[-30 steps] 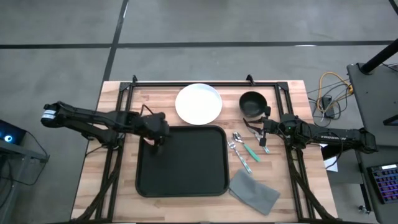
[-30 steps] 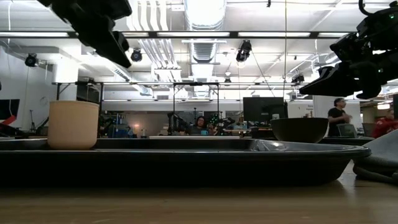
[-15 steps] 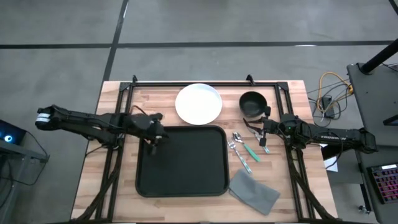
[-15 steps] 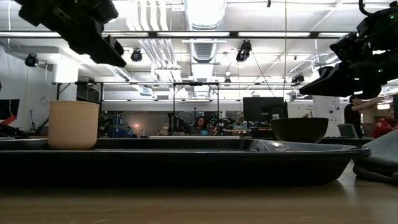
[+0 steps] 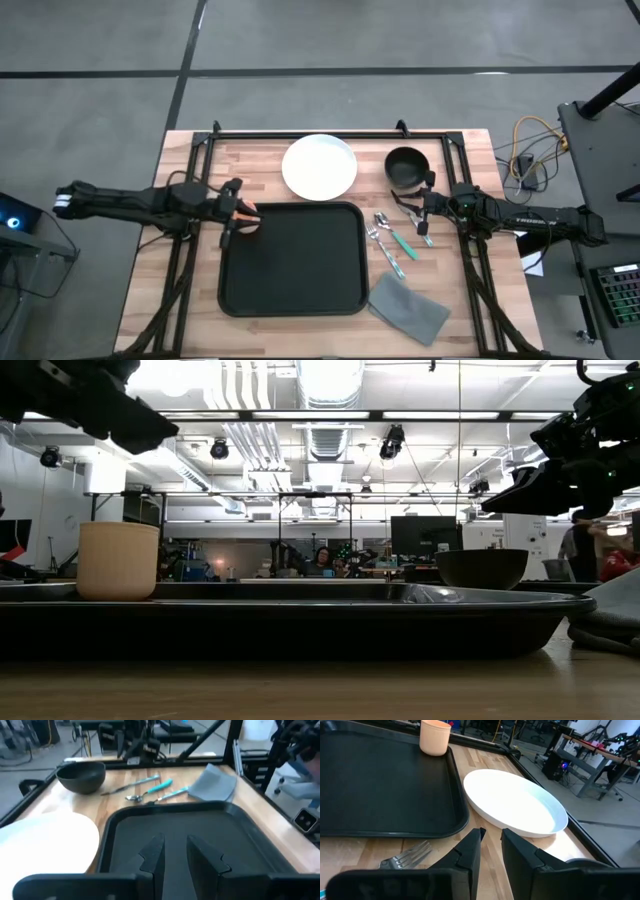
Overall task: Set up tray
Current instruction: Put the white plate on the black tray below the orange cup
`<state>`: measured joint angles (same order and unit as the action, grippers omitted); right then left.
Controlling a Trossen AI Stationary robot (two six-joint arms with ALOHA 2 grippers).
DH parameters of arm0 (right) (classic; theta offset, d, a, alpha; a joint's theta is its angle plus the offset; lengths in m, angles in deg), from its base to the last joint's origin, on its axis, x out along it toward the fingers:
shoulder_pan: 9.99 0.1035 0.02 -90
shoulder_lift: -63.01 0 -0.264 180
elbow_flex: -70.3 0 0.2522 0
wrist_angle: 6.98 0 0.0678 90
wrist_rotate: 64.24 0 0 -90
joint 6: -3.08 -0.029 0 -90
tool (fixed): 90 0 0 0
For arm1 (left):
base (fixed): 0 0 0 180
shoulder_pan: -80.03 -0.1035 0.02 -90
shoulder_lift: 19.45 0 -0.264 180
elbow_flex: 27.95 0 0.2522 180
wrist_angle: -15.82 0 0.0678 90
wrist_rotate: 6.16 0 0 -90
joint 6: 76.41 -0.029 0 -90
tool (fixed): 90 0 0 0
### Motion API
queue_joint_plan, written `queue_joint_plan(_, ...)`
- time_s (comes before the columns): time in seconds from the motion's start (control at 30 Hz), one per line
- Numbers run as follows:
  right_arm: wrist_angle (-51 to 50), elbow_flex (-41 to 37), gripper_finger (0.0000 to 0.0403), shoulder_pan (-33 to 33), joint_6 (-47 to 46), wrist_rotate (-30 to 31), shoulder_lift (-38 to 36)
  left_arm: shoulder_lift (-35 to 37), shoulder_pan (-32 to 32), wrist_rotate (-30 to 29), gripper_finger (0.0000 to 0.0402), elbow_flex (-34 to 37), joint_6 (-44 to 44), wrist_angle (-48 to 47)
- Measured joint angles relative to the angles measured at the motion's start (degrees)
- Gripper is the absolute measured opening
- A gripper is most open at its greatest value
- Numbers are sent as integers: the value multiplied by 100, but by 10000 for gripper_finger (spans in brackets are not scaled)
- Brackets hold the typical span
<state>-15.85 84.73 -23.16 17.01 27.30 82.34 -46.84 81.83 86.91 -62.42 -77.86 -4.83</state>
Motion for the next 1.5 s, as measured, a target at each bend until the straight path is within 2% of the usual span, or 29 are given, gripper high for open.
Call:
queue_joint_plan(0.3, 2, 0, 68, 0, 147, 4, 0, 630, 0, -2, 61, 281, -146, 261)
queue_joint_plan(0.6, 4, 0, 68, 0, 124, 5, 0, 1321, 0, -4, 62, 1064, -299, 1561)
queue_joint_plan(0.9, 12, 0, 68, 0, -117, 0, -5, 2185, 0, -7, 62, 1427, -461, 1595)
queue_joint_plan(1.07, 385, 0, 68, 1, -102, -2, -5, 2728, 0, -9, 62, 1657, -601, 1632)
queue_joint_plan(1.27, 801, -2, 68, 0, -625, -31, 3, 2667, -53, -46, 62, 1877, -688, 2011)
queue_joint_plan(1.5, 1121, -2, 68, 2, -221, -27, 26, 2667, -74, -55, 62, 2010, -767, 2142)
